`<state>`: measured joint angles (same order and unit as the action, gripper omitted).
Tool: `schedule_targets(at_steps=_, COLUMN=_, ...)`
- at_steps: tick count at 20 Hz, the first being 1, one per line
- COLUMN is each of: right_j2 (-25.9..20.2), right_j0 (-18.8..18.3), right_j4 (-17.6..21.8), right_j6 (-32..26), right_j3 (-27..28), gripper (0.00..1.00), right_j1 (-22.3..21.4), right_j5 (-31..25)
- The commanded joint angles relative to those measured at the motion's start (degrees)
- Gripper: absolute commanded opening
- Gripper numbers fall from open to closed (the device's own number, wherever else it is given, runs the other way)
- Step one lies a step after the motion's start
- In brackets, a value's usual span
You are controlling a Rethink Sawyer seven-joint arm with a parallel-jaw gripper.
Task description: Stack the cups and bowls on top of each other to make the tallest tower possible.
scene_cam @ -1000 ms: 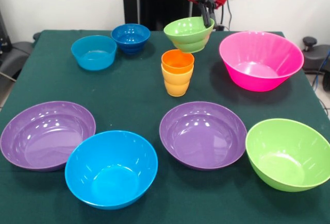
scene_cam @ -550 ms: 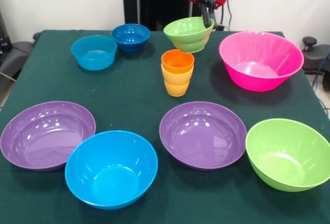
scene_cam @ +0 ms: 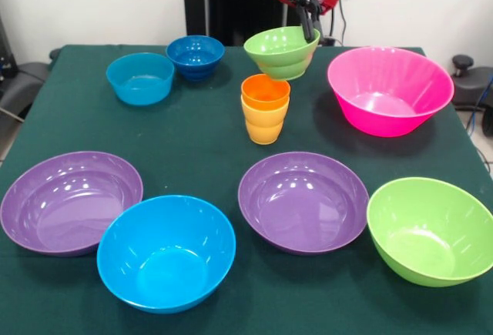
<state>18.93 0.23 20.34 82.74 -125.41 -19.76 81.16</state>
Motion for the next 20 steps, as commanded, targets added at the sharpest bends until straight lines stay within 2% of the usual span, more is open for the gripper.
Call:
schedule_targets(at_steps=1, right_j2=-3.57, right_j0=0.05, right_j4=1.47, right_j6=8.23, right_j3=7.42, gripper=0.00, right_j1=0.03, right_j5=-12.04)
schedule_targets(at_steps=20, right_j2=-3.64, right_j0=-0.33, right_j4=2.30, right_j6=8.55, right_j3=8.77, gripper=0.00, right_j1=-1.16, right_j5=-13.84)
